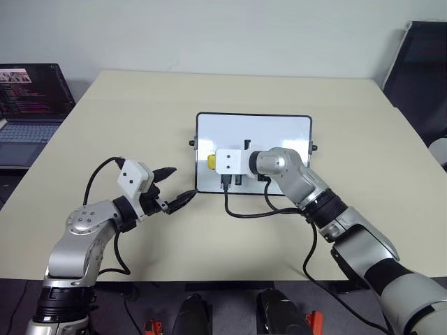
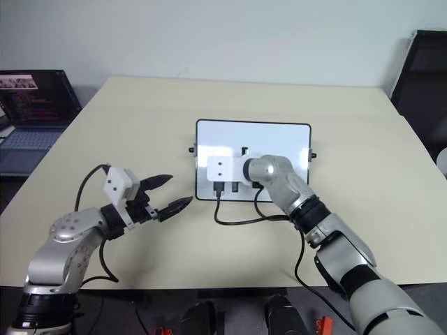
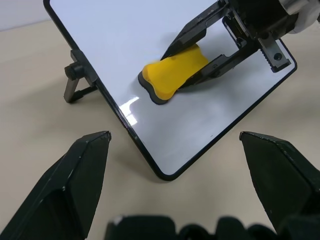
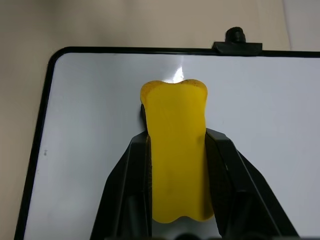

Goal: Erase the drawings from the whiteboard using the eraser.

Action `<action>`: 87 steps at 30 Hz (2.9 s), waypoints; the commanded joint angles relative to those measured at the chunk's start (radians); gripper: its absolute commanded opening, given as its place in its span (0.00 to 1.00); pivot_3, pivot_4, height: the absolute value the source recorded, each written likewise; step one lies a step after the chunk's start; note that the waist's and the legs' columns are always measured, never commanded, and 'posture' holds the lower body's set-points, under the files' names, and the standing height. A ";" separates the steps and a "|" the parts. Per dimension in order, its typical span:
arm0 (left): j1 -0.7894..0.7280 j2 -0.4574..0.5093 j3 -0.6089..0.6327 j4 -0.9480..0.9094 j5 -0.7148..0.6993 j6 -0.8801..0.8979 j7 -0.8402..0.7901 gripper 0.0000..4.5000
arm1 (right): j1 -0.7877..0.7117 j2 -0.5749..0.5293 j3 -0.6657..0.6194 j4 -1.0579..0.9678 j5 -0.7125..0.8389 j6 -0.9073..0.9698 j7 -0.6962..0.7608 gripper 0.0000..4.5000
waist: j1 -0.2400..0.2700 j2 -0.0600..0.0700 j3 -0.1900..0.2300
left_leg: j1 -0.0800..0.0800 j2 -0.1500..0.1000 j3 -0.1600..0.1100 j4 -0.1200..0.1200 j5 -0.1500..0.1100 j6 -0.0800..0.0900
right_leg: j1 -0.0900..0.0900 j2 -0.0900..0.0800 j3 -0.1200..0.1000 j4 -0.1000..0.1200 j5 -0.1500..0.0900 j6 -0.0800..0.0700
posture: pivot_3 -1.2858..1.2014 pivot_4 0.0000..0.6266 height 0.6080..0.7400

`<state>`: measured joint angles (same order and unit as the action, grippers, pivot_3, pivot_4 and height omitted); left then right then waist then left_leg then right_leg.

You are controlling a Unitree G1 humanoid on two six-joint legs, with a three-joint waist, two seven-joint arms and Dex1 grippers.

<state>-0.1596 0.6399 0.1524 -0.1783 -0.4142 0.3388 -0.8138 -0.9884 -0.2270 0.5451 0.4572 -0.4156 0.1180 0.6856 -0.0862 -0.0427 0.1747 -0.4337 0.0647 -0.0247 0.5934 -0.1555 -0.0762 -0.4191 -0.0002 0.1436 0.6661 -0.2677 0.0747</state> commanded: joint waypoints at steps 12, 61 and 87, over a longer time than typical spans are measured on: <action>-0.042 -0.003 -0.010 0.007 -0.010 -0.008 -0.016 1.00 | 0.070 -0.021 -0.111 -0.121 0.020 0.077 -0.053 0.24 | -0.001 0.000 0.000 | 0.001 0.000 0.000 0.002 0.000 0.000 | 0.002 0.000 0.000 0.000 0.000 0.000 | 0.52 0.24 1.00; -0.729 -0.409 -0.482 0.429 0.187 -0.161 -0.394 1.00 | 0.586 -0.080 -0.946 -0.538 0.467 0.743 -0.484 0.61 | 0.002 0.003 0.001 | 0.000 -0.002 -0.001 0.000 0.000 0.000 | 0.004 0.000 0.002 -0.002 0.002 0.010 | 0.52 0.24 1.00; -0.045 -0.327 0.116 -0.130 0.143 -0.026 0.324 1.00 | 1.080 0.109 -0.757 -0.948 0.508 0.145 -0.537 0.99 | 0.004 0.006 0.000 | 0.001 -0.001 -0.001 0.000 -0.001 0.000 | 0.004 -0.001 0.002 -0.003 0.000 0.006 | 0.52 0.24 1.00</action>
<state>-0.2123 0.3455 0.2051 -0.2278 -0.2762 0.3562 -0.6021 0.0868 -0.1303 -0.1856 -0.4771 0.1060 0.3872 0.1798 -0.0823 -0.0366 0.1747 -0.4332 0.0635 -0.0253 0.5954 -0.1560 -0.0766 -0.4146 -0.0010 0.1453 0.6637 -0.2687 0.0783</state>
